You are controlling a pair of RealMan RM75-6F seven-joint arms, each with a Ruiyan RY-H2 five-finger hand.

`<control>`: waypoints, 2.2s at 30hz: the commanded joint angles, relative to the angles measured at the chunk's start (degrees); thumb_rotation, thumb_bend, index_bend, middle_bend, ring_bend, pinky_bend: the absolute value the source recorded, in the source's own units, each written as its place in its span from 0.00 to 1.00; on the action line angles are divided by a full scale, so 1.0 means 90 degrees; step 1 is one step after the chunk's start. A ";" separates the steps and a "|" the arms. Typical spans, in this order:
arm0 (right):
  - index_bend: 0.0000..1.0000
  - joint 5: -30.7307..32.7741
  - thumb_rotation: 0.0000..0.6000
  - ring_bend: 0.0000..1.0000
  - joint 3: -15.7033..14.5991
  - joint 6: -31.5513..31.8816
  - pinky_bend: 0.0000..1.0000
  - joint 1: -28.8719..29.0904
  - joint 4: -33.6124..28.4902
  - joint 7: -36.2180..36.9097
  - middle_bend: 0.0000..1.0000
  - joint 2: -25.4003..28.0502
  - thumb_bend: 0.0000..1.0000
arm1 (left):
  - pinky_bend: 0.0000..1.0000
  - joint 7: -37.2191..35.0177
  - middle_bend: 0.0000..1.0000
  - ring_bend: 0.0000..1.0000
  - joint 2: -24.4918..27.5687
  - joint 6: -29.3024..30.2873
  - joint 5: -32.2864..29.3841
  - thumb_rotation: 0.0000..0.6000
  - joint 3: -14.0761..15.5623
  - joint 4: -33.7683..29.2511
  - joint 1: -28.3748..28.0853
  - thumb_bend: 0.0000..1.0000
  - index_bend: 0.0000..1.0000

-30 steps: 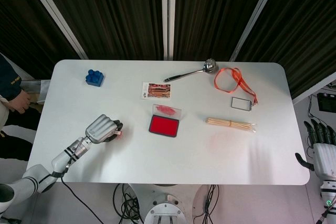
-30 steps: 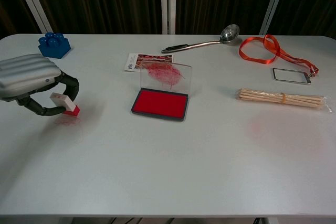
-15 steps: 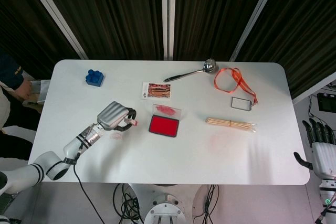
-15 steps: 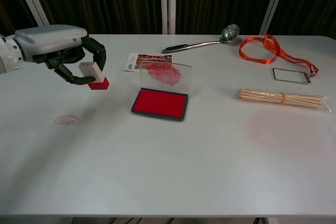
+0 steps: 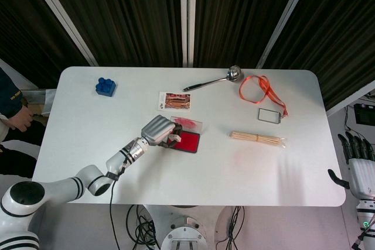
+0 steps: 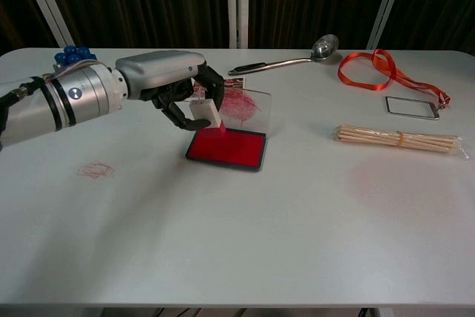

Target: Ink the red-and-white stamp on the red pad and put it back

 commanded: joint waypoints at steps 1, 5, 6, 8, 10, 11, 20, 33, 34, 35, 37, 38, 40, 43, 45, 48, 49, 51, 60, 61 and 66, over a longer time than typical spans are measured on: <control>0.00 -0.0014 1.00 0.00 -0.0010 0.0001 0.00 -0.0003 0.0013 0.0013 0.00 -0.0007 0.13 | 1.00 0.0042 0.61 0.92 -0.0403 -0.0118 -0.0104 1.00 -0.0108 0.0369 -0.0197 0.41 0.62; 0.00 0.0000 1.00 0.00 -0.0002 0.0029 0.00 -0.0023 0.0021 0.0070 0.00 0.0002 0.14 | 1.00 0.0033 0.61 0.92 -0.0704 -0.0197 -0.0087 1.00 -0.0160 0.0702 -0.0396 0.42 0.62; 0.00 0.0006 1.00 0.00 0.0002 0.0038 0.00 -0.0030 0.0026 0.0087 0.00 0.0005 0.14 | 1.00 0.0044 0.61 0.92 -0.0761 -0.0215 -0.0083 1.00 -0.0166 0.0771 -0.0439 0.42 0.62; 0.00 0.0016 1.00 0.00 0.0009 0.0058 0.00 -0.0044 0.0045 0.0122 0.00 0.0016 0.14 | 1.00 0.0136 0.61 0.92 -0.0875 -0.0238 -0.0054 1.00 -0.0163 0.0947 -0.0529 0.42 0.63; 0.00 0.0024 1.00 0.00 0.0011 0.0071 0.00 -0.0058 0.0065 0.0157 0.00 0.0023 0.14 | 1.00 0.0288 0.61 0.92 -0.0975 -0.0218 -0.0012 1.00 -0.0137 0.1128 -0.0588 0.42 0.63; 0.00 0.0029 1.00 0.00 0.0010 0.0071 0.00 -0.0063 0.0075 0.0172 0.00 0.0025 0.14 | 1.00 0.0306 0.61 0.92 -0.1006 -0.0226 -0.0015 1.00 -0.0130 0.1172 -0.0603 0.42 0.63; 0.00 0.0047 1.00 0.00 -0.0017 -0.0039 0.00 -0.0052 0.0122 0.0313 0.00 0.0038 0.16 | 1.00 0.0398 0.62 0.92 -0.1053 -0.0420 -0.0062 1.00 -0.0032 0.1443 -0.0707 0.43 0.63; 0.00 0.0055 1.00 0.00 -0.0020 -0.0090 0.00 -0.0037 0.0079 0.0365 0.00 0.0049 0.16 | 1.00 0.0279 0.62 0.92 -0.1095 -0.0721 -0.0195 1.00 0.0055 0.1587 -0.0771 0.44 0.63; 0.00 0.0078 1.00 0.00 -0.0018 -0.0114 0.00 -0.0033 0.0085 0.0357 0.00 0.0047 0.16 | 1.00 0.0254 0.62 0.92 -0.1112 -0.0737 -0.0189 1.00 0.0070 0.1622 -0.0781 0.44 0.63; 0.00 0.0091 1.00 0.00 -0.0015 -0.0134 0.00 -0.0026 0.0101 0.0363 0.00 0.0040 0.16 | 1.00 0.0234 0.62 0.92 -0.1123 -0.0747 -0.0186 1.00 0.0078 0.1646 -0.0787 0.45 0.63; 0.00 0.0096 1.00 0.00 -0.0010 -0.0148 0.00 -0.0017 0.0143 0.0383 0.00 0.0026 0.16 | 1.00 0.0213 0.62 0.92 -0.1151 -0.0758 -0.0174 1.00 0.0099 0.1713 -0.0799 0.45 0.63; 0.00 0.0092 1.00 0.00 -0.0006 -0.0143 0.00 -0.0016 0.0159 0.0398 0.00 0.0022 0.16 | 1.00 0.0196 0.62 0.92 -0.1161 -0.0761 -0.0175 1.00 0.0103 0.1732 -0.0802 0.45 0.63; 0.00 0.0070 1.00 0.00 -0.0002 -0.0121 0.00 -0.0017 0.0178 0.0426 0.00 0.0028 0.16 | 1.00 0.0164 0.62 0.92 -0.1171 -0.0742 -0.0168 1.00 0.0104 0.1762 -0.0809 0.45 0.63; 0.00 0.0066 1.00 0.00 0.0009 -0.0101 0.00 -0.0016 0.0101 0.0384 0.00 0.0071 0.16 | 1.00 0.0135 0.62 0.92 -0.1117 -0.0657 -0.0149 1.00 0.0084 0.1724 -0.0816 0.45 0.63; 0.00 0.0098 1.00 0.00 0.0007 -0.0126 0.00 -0.0017 0.0063 0.0345 0.00 0.0090 0.16 | 1.00 0.0140 0.62 0.92 -0.1042 -0.0602 -0.0156 1.00 0.0057 0.1640 -0.0810 0.45 0.63; 0.00 0.0100 1.00 0.00 0.0017 -0.0146 0.00 0.0001 0.0110 0.0369 0.00 0.0074 0.16 | 1.00 0.0213 0.62 0.92 -0.0789 -0.0511 -0.0176 1.00 0.0016 0.1332 -0.0779 0.45 0.63; 0.00 0.0100 1.00 0.00 0.0016 -0.0152 0.00 0.0005 0.0114 0.0369 0.00 0.0071 0.16 | 1.00 0.0230 0.62 0.92 -0.0692 -0.0481 -0.0198 1.00 -0.0002 0.1201 -0.0754 0.45 0.63; 0.00 0.0092 1.00 0.00 0.0019 -0.0154 0.00 0.0013 0.0119 0.0378 0.00 0.0064 0.16 | 1.00 0.0228 0.62 0.92 -0.0448 -0.0433 -0.0274 1.00 -0.0044 0.0853 -0.0678 0.45 0.63; 0.00 0.0035 1.00 0.00 -0.0004 -0.0195 0.00 0.0054 0.0159 0.0391 0.00 0.0015 0.16 | 1.00 0.0903 0.62 0.92 0.1166 0.0294 -0.0404 1.00 0.0308 -0.1299 0.0209 0.45 0.63; 0.00 0.0035 1.00 0.00 -0.0007 -0.0206 0.00 0.0061 0.0170 0.0391 0.00 0.0007 0.16 | 1.00 0.1028 0.62 0.92 0.1351 0.0400 -0.0422 1.00 0.0424 -0.1496 0.0373 0.45 0.63; 0.00 0.0051 1.00 0.00 -0.0017 -0.0288 0.00 0.0101 0.0173 0.0351 0.00 -0.0028 0.16 | 1.00 0.1433 0.63 0.92 0.1841 0.0661 -0.0430 1.00 0.0911 -0.1874 0.0919 0.45 0.64</control>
